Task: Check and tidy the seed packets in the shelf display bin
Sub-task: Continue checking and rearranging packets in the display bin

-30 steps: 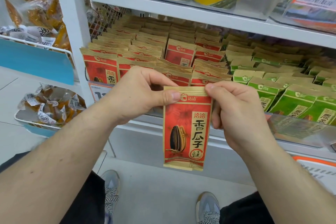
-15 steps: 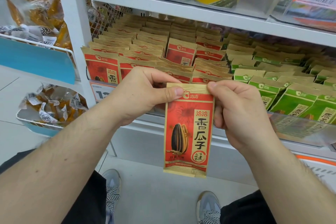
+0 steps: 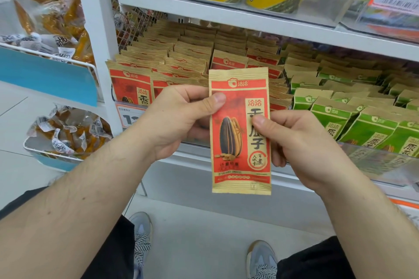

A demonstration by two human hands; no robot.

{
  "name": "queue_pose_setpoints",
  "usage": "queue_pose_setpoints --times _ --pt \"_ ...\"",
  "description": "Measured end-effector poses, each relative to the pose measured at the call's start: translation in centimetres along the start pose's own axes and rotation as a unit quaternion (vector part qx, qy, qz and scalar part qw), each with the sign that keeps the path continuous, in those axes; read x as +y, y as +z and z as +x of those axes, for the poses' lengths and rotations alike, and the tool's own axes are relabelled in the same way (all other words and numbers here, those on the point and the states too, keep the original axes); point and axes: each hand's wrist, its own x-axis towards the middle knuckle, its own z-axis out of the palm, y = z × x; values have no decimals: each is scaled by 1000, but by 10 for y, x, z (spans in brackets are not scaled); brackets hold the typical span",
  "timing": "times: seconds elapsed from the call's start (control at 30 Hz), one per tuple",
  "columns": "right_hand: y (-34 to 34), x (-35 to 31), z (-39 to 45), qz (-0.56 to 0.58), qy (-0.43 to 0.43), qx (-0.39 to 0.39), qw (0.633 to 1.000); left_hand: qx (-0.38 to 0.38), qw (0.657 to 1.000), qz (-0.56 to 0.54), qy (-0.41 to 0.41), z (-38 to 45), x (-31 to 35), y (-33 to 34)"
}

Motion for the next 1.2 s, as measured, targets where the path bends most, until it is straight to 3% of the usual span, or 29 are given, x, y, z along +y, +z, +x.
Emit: queue_pose_setpoints --times 0.13,0.47,0.83,1.07,1.13,1.2 --pt "-2 3 4 40 -8 15 999 -48 998 27 -28 -3 -2 1" --pt "-18 10 7 80 24 -181 980 2 999 -18 -30 -1 4 -2" --pt "-21 14 10 81 19 -202 976 -2 1000 -2 -20 0 3 -5" --pt "-2 3 -2 65 -83 -99 989 -20 999 34 -23 -1 2 -5" --pt "9 1 -6 67 -123 -34 989 19 994 110 -8 0 0 -3" --pt "19 5 -7 -31 -189 62 980 66 982 176 29 1 -2 1"
